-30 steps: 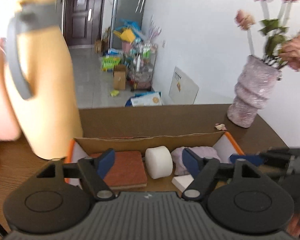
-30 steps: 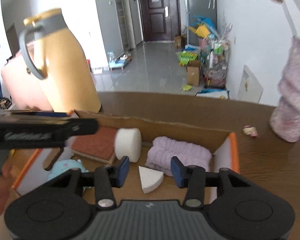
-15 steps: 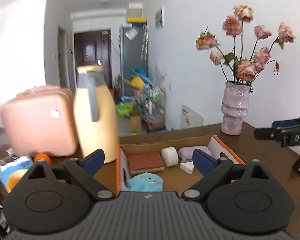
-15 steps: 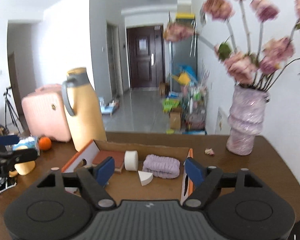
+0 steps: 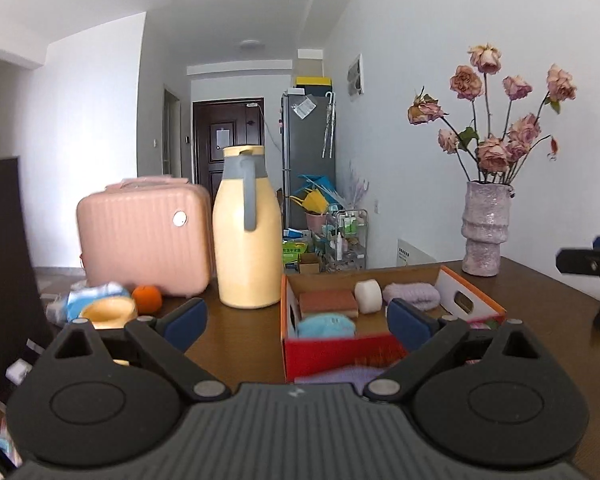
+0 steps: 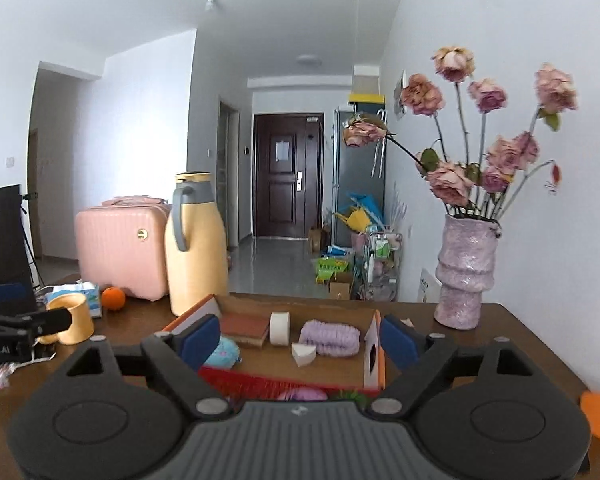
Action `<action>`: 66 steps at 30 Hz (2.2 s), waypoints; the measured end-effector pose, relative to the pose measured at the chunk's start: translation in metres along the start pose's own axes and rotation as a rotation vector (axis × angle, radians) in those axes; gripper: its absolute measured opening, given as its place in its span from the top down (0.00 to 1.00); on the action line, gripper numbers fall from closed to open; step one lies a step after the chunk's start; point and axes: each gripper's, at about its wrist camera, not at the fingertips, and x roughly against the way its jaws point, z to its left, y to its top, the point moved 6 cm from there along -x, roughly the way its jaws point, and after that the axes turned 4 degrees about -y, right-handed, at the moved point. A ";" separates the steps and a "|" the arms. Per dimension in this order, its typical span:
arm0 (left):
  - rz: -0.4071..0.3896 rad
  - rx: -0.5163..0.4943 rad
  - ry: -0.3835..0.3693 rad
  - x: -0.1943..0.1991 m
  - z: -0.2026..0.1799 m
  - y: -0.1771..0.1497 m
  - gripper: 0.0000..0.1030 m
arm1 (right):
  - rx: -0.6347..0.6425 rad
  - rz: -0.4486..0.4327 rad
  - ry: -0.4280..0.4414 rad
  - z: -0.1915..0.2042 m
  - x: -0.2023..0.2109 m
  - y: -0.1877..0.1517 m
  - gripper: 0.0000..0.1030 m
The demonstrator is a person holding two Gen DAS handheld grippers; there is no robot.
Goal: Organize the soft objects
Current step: 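Withdraw both grippers from the box toward the table, then lower both grippers onto the white-and-yellow plush toy and close on it, then lift the plush toy with both grippers and carry it toward the box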
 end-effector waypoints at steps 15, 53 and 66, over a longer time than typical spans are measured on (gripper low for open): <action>0.128 0.049 -0.117 0.091 -0.024 -0.105 0.00 | -0.107 0.116 0.051 0.015 0.115 -0.135 0.12; 0.417 0.304 -0.536 -0.036 -0.058 -0.109 0.54 | -0.373 0.379 0.381 0.016 0.023 -0.141 0.63; 0.440 0.338 -0.513 -0.019 -0.037 -0.122 0.32 | -0.395 0.357 0.258 0.004 0.004 -0.142 0.52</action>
